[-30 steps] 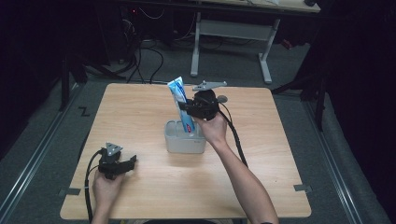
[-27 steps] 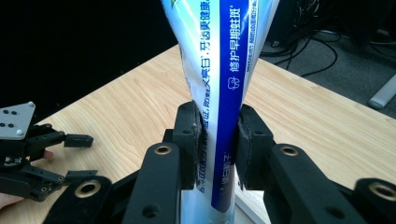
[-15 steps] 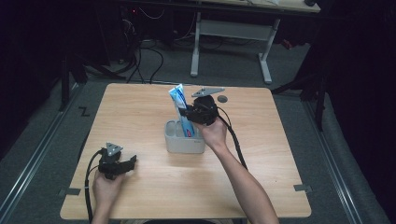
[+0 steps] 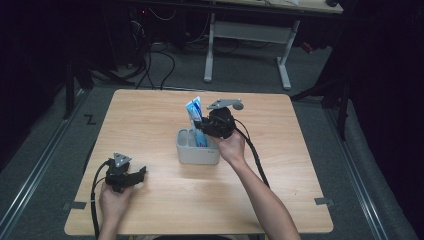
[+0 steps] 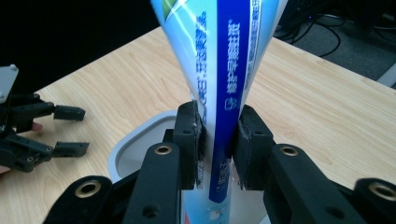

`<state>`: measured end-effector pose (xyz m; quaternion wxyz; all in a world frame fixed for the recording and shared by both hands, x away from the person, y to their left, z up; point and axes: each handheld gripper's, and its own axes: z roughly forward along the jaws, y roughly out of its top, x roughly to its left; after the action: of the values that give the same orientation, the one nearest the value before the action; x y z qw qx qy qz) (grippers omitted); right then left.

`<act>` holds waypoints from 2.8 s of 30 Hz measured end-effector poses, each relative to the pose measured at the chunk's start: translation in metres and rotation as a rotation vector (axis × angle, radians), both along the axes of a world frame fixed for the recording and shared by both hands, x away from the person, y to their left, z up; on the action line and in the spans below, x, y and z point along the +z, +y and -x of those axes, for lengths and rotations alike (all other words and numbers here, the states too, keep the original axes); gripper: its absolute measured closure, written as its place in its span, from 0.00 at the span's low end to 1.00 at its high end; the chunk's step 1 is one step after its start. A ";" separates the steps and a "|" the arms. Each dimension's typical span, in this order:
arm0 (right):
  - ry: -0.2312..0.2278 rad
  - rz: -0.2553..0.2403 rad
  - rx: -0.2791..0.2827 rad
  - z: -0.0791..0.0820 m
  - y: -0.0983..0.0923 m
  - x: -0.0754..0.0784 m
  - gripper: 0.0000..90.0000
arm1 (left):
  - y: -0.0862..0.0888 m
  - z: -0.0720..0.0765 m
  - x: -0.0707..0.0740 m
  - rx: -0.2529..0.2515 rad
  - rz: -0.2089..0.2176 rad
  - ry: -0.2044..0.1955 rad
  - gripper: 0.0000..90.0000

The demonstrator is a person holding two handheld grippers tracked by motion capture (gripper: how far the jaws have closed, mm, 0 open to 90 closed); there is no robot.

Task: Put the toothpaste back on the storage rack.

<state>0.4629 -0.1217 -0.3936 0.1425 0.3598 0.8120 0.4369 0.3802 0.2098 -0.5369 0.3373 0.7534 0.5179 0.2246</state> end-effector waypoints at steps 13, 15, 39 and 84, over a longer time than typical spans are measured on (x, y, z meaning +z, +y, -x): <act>0.020 0.043 0.007 0.003 -0.001 -0.014 0.81 | 0.000 0.000 0.000 0.001 0.000 -0.001 0.31; 0.025 0.048 0.007 0.003 0.000 -0.015 0.82 | 0.000 0.000 0.000 0.001 0.000 -0.001 0.31; 0.037 0.054 0.028 0.008 -0.003 -0.026 0.80 | 0.000 0.000 0.000 0.003 0.002 -0.001 0.32; -0.030 0.046 -0.074 0.032 -0.067 -0.017 0.56 | 0.002 0.000 0.000 0.014 0.019 0.000 0.32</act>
<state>0.4312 -0.1884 -0.4104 0.1789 0.3797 0.8058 0.4178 0.3806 0.2114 -0.5369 0.3429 0.7466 0.5252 0.2220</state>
